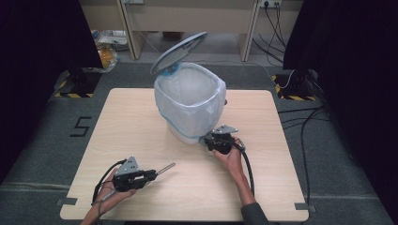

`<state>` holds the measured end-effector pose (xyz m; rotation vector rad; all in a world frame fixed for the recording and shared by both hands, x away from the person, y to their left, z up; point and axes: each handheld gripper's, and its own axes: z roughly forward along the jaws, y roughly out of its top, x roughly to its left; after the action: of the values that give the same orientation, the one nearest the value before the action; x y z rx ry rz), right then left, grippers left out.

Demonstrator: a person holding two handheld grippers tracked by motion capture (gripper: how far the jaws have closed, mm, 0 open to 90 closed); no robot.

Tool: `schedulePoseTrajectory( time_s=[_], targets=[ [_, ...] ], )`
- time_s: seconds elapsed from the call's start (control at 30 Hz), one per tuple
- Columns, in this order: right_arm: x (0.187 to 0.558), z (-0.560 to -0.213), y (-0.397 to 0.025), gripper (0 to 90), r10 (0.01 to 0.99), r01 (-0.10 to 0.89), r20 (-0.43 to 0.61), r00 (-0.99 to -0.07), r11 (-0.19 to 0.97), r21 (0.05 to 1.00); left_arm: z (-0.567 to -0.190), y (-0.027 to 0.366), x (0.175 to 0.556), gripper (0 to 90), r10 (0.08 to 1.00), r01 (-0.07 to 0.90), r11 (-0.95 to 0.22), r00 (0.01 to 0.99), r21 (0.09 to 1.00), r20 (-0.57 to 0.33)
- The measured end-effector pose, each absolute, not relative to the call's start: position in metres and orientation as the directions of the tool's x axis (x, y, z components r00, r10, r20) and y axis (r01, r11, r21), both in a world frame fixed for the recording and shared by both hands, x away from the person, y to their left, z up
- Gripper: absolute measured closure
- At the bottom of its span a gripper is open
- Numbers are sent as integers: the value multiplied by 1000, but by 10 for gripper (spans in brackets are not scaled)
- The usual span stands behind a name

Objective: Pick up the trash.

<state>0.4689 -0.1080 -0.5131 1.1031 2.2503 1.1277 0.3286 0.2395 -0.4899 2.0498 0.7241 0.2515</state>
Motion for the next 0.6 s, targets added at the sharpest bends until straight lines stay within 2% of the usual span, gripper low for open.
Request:
schedulePoseTrajectory(
  time_s=[0.6],
  targets=[
    [469, -513, -108, 573, 788, 474, 4, -616, 367, 800, -444, 234, 346, 797, 591, 341, -356, 804, 870, -73]
  ],
)
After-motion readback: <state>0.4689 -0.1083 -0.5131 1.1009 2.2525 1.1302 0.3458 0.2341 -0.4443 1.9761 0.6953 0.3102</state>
